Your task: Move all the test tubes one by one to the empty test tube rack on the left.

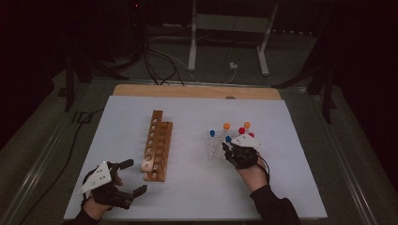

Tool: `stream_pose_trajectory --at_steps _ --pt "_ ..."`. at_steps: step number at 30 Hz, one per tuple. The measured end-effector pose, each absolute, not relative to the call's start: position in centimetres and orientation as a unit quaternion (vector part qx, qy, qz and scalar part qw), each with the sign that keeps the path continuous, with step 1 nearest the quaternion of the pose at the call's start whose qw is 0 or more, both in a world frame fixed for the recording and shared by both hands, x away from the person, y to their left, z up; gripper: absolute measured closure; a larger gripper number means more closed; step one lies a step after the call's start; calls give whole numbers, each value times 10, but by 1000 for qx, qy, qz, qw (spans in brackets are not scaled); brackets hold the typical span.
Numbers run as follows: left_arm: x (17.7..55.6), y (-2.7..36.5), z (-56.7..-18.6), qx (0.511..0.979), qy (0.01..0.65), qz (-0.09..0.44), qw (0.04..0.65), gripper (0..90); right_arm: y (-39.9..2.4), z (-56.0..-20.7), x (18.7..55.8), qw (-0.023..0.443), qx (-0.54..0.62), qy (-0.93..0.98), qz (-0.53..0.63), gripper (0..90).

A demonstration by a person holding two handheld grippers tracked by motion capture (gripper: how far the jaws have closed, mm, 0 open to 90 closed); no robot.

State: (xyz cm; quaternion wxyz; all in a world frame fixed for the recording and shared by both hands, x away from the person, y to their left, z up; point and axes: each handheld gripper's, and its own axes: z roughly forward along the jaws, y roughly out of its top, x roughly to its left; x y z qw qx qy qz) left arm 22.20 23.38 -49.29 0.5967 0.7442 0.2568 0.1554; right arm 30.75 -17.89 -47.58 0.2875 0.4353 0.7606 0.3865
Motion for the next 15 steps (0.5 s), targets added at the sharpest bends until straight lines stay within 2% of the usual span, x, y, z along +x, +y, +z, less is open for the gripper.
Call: stream_pose_trajectory --at_steps 6,15 --pt "222 234 -493 744 257 155 598 6 -178 -476 309 293 441 757 382 746" --pt "222 233 -493 745 257 155 595 6 -178 -475 309 286 442 759 384 767"
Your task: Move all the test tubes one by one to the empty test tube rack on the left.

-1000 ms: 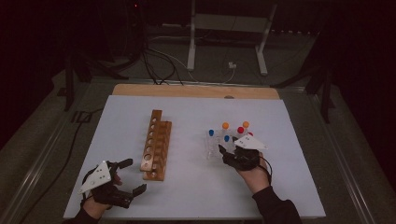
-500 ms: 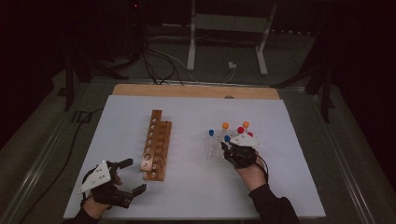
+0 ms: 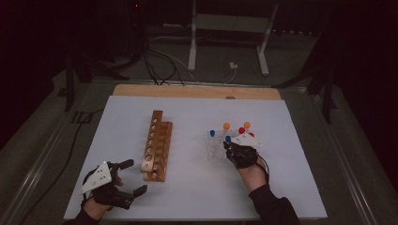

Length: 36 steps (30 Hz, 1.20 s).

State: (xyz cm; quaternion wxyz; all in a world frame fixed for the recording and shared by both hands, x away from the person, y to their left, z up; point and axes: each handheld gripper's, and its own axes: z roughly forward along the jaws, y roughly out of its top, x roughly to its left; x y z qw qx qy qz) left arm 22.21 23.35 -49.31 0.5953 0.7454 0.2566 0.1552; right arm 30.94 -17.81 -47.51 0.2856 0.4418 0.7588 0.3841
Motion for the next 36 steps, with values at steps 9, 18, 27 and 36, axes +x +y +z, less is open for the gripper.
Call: stream_pose_trajectory --at_steps 9,18,27,36 --pt "222 234 -493 745 257 154 595 6 -178 -465 305 296 429 756 396 768" --pt "222 233 -492 743 260 148 599 6 -180 -442 292 327 404 745 418 768" --pt "214 227 -469 749 233 151 601 6 -180 -422 277 325 378 745 442 768" --pt "220 207 -435 764 228 111 593 6 -174 -415 260 285 355 760 464 768"
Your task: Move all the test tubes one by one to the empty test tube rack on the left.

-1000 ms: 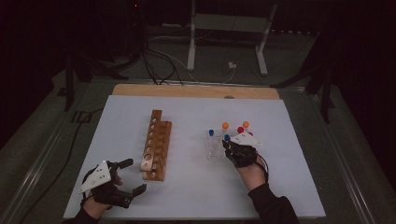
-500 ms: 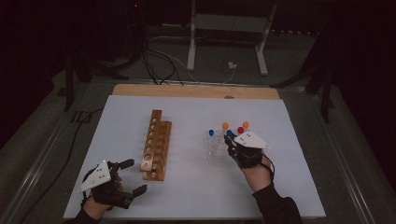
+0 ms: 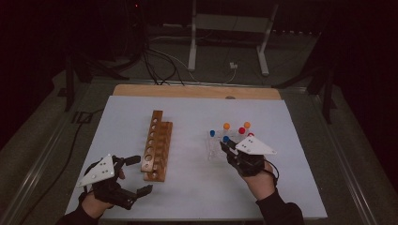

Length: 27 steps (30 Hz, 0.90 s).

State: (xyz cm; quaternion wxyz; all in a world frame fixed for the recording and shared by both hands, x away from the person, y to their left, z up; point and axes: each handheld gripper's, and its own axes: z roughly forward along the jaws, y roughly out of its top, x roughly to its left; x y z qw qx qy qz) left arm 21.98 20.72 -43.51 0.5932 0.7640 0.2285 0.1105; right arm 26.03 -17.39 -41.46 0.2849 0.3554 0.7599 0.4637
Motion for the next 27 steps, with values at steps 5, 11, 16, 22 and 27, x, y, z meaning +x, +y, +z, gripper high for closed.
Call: stream_pose_trajectory --at_steps 5,11,16,22,27 --pt "229 195 -427 777 219 95 583 6 -163 -418 252 250 329 782 467 768" --pt "238 180 -419 781 210 85 582 7 -153 -424 248 222 307 800 466 769" --pt "248 163 -412 780 203 70 588 15 -146 -428 244 205 293 809 466 768" --pt "256 138 -408 792 182 67 579 45 -141 -429 240 193 283 815 468 768" --pt "264 122 -408 795 167 58 581 120 -138 -431 239 182 278 819 469 769"
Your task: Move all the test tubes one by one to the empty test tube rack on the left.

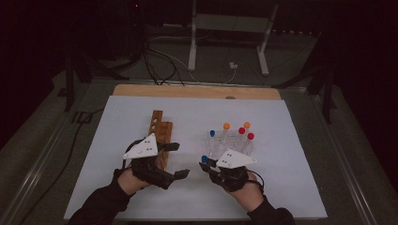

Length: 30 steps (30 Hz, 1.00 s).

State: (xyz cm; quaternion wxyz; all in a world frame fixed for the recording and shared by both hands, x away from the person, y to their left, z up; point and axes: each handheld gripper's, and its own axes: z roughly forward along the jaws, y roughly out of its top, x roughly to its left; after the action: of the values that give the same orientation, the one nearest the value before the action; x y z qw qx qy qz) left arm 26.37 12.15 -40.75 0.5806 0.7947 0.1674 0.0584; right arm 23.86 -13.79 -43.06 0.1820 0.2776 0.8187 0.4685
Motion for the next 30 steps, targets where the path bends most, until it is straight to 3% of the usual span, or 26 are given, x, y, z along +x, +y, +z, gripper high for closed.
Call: stream_pose_trajectory --at_steps 14,17,30 --pt "277 91 -411 800 161 37 577 421 -137 -430 237 173 273 819 475 768" --pt "277 86 -412 800 158 36 577 519 -136 -430 237 170 273 819 474 768" --pt "280 79 -415 811 144 35 566 745 -137 -429 237 171 273 818 476 768"
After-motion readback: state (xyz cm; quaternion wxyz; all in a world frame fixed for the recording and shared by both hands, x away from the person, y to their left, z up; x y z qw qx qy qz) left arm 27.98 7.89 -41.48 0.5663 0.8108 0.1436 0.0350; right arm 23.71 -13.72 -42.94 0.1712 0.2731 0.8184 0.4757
